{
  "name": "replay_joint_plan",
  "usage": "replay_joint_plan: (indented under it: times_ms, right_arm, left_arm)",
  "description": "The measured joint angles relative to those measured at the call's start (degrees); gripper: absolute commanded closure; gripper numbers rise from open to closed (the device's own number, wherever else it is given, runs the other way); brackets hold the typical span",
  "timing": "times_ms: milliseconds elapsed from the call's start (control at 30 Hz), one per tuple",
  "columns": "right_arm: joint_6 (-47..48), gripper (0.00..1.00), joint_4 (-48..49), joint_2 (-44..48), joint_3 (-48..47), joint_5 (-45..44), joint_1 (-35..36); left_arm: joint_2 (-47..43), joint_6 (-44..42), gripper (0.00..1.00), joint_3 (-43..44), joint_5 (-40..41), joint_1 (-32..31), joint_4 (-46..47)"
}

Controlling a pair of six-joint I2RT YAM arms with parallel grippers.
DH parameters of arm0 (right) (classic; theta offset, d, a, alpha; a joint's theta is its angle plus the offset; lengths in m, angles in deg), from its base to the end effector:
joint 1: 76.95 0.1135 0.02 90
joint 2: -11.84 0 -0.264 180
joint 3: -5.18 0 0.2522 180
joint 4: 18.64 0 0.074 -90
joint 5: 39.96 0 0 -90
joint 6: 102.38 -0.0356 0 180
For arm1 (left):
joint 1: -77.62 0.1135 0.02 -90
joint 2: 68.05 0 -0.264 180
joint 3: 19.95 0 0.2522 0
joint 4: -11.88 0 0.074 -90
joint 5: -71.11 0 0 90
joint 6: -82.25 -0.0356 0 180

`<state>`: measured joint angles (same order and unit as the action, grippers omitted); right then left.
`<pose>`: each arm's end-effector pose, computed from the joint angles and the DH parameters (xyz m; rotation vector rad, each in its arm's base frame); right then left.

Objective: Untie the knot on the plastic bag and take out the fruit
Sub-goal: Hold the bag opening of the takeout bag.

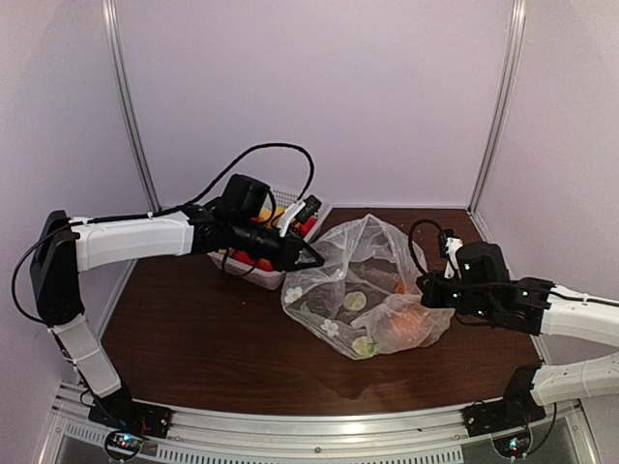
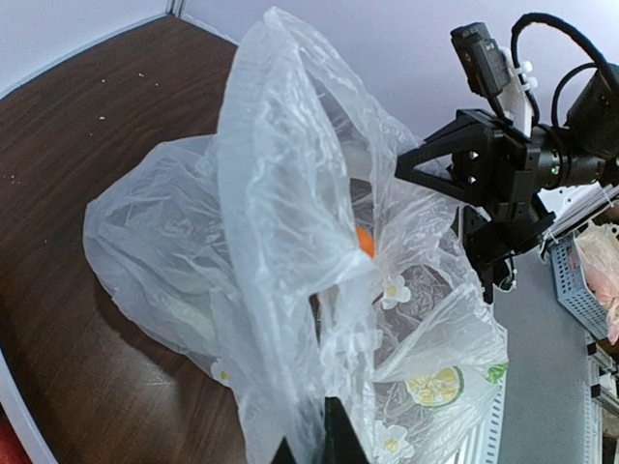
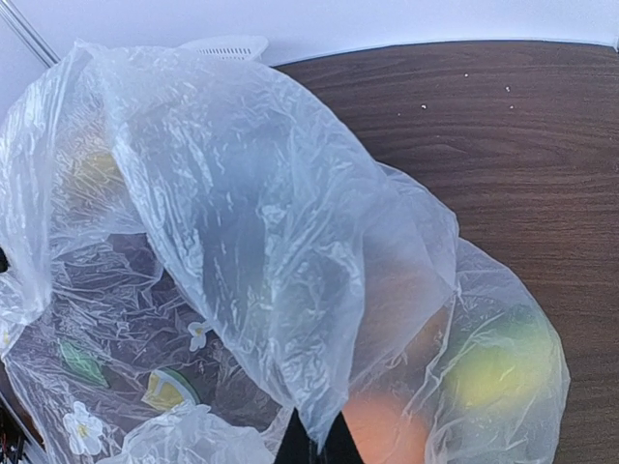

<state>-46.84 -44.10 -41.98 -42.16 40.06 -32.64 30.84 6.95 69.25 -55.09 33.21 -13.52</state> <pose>0.1526 0.1404 0.2404 -0.0820 2.1824 0.6210 0.2664 -0.2904 0.2728 0.9681 2.1250 -1.2446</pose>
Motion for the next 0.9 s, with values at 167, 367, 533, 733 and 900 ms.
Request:
replay_joint_plan:
  times_ms: [167, 367, 533, 733, 900]
  right_arm:
    - [1.3, 1.00, 1.2, -3.6, -1.1, -0.3, -0.3]
    - [5.3, 1.00, 1.6, -10.5, -8.4, -0.1, -3.2]
    - [8.3, 0.97, 3.0, -15.9, -14.2, 0.7, -6.3]
    - [9.9, 0.32, 2.1, -17.9, -16.5, 2.0, -7.1]
    - [10.8, 0.26, -1.0, -14.6, -17.2, 4.1, -7.1]
  left_arm:
    - [-0.7, -0.3, 1.00, -0.2, 0.2, -0.3, 0.3]
    - [-5.3, -0.2, 1.00, -3.2, 1.9, -1.4, 3.0]
    - [-7.9, -0.2, 1.00, -5.0, 3.9, -3.6, 5.8]
    - [-8.1, 0.2, 1.00, -6.8, 7.1, -4.7, 7.1]
    - [-8.1, 0.8, 1.00, -7.3, 9.9, -4.7, 7.4]
